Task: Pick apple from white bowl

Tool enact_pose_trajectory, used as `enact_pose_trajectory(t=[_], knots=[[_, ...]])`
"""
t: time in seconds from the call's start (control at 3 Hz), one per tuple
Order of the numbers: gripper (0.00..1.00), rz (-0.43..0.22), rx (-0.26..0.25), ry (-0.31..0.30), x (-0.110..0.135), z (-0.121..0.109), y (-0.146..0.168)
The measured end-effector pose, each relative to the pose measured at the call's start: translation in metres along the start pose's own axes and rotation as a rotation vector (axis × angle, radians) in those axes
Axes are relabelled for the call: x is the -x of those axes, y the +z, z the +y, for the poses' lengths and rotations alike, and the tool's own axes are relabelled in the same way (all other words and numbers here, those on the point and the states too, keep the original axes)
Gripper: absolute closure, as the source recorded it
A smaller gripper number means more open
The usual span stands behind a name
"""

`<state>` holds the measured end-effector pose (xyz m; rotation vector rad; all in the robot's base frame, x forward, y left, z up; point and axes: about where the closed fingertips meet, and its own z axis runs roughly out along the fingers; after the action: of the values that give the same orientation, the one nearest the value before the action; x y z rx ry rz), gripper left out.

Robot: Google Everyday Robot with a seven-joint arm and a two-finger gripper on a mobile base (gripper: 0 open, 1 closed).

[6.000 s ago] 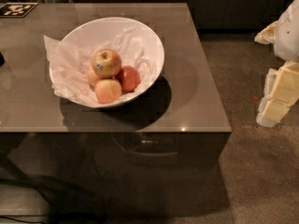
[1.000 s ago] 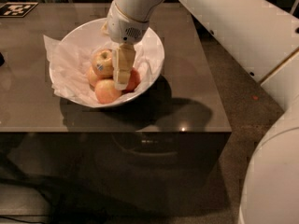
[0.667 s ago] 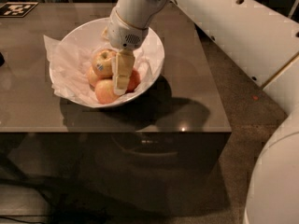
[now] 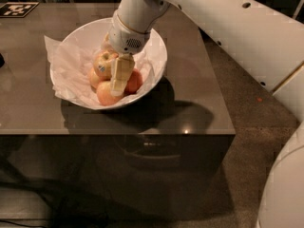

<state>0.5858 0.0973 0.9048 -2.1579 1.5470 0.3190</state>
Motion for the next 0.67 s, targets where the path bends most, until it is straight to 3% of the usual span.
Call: enact_pose_trajectory(t=[0.67], knots=[[0.66, 0.0, 0.0, 0.0, 0.0, 0.0, 0.0001]])
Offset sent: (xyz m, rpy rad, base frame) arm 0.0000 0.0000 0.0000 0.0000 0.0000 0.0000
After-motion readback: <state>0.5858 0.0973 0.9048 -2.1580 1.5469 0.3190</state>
